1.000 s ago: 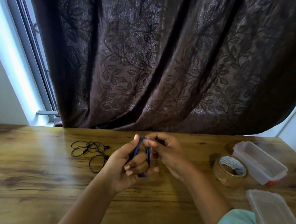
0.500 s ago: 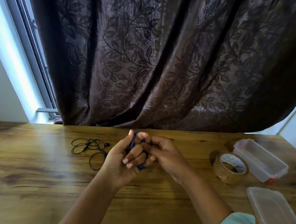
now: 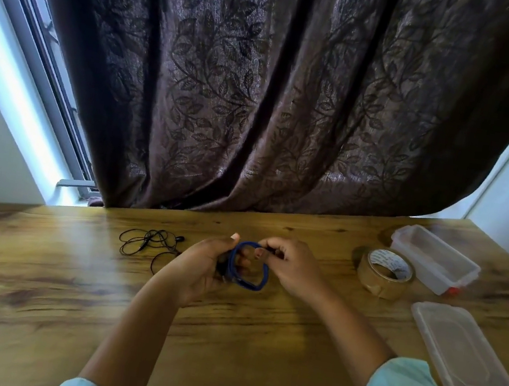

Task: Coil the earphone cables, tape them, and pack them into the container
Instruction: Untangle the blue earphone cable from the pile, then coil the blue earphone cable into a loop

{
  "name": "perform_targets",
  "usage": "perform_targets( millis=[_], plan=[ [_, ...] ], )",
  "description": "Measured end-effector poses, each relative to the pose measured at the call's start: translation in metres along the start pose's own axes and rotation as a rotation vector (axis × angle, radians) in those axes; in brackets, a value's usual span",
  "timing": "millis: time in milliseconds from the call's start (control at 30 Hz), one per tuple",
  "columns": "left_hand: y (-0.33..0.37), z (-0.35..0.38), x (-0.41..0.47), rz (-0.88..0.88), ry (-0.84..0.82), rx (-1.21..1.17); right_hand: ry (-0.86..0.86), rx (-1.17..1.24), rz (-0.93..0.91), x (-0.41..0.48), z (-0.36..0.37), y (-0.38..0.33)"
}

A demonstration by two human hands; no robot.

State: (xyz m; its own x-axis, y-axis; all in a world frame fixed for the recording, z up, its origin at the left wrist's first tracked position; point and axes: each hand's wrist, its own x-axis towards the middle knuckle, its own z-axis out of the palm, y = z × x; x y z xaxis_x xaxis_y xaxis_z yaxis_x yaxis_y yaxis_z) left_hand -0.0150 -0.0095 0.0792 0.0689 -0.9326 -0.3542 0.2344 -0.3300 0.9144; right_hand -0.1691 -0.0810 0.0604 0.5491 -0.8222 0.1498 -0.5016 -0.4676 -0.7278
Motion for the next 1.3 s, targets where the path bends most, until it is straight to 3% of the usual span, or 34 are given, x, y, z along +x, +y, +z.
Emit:
perform_targets(
  millis=[300,467,633,867,1000,1167,1300],
  plan=[
    [-0.042,0.028,0.020,0.025,0.042,0.290,-0.015,-0.200,0.124,-0.027,0.002,0.026],
    [-0.089,0.048,0.048,-0.018,0.184,0.434,-0.067,-0.266,0.274,-0.043,0.006,0.066],
    [-0.115,0.067,0.052,0.122,0.353,0.757,-0.097,-0.302,0.327,-0.055,0.013,0.096],
    [-0.122,0.089,0.045,0.207,0.544,1.027,-0.033,-0.452,0.227,-0.063,0.014,0.116],
    [-0.123,0.094,0.047,0.258,0.544,1.243,-0.036,-0.519,0.141,-0.066,0.012,0.123],
    [-0.124,0.094,0.048,0.247,0.543,1.209,-0.044,-0.498,0.098,-0.064,0.004,0.124],
    [-0.122,0.098,0.051,0.206,0.545,1.167,0.051,-0.400,0.117,-0.059,-0.021,0.125]
  ],
)
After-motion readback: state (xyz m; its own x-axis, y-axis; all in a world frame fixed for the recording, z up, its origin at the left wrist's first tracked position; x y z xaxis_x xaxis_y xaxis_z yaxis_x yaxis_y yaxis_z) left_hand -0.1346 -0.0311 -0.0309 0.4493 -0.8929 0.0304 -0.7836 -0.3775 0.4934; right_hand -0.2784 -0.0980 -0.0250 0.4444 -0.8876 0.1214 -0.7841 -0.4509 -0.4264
